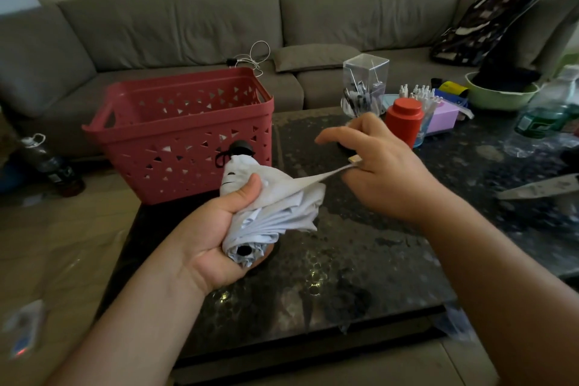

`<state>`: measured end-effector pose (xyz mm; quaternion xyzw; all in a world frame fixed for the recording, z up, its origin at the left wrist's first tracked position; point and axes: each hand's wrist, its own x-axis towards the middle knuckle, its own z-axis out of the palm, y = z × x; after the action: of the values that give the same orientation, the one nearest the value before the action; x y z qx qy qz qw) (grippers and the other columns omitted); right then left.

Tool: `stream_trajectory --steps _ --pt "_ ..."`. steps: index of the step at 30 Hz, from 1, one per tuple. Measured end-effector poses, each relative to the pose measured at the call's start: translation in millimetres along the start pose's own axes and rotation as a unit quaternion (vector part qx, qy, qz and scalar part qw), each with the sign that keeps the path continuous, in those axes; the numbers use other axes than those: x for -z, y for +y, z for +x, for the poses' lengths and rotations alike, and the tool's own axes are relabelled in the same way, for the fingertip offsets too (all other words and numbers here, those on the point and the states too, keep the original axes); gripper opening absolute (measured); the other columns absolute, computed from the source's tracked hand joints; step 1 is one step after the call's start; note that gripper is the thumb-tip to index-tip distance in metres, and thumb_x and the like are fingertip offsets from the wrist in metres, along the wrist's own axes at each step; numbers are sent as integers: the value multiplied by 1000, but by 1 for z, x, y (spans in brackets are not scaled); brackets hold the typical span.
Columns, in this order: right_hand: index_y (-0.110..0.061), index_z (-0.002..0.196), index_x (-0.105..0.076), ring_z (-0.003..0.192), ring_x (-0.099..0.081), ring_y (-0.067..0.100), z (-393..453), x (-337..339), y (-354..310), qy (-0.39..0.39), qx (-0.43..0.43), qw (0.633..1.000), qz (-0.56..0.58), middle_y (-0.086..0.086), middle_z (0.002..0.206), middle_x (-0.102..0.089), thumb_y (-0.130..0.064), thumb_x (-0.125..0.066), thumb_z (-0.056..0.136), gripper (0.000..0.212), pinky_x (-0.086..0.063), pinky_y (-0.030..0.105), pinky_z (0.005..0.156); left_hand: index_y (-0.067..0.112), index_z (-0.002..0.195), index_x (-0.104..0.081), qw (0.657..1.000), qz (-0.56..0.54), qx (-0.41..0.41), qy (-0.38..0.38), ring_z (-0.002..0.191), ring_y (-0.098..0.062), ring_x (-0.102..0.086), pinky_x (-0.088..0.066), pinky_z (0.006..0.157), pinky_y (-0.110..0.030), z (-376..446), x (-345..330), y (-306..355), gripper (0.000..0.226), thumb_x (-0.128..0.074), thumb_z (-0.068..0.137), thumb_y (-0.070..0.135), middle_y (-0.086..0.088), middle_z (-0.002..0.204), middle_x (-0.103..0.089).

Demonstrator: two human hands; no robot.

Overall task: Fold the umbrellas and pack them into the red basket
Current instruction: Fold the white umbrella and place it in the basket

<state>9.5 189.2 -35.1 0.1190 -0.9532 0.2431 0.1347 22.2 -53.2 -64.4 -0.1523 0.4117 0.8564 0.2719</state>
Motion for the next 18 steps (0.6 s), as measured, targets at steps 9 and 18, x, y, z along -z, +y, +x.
stream_trajectory --steps 9,18 --pt "-50 131 -59 134 -35 16 -12 0 -11 -34 78 993 76 -15 137 -42 -35 -68 82 52 -37 39 109 3 107 -81 997 -11 -45 54 91 -27 -79 -63 87 -38 3 -4 2 37 -73 89 34 -15 111 -80" --pt "-46 90 -62 109 -39 13 -13 -51 -44 64 -52 994 75 -18 103 -43 -68 -70 78 26 -42 40 95 4 120 -72 991 -22 -119 54 98 -27 -80 -56 86 -38 9 -12 -8 44 -61 101 41 -18 113 -79"
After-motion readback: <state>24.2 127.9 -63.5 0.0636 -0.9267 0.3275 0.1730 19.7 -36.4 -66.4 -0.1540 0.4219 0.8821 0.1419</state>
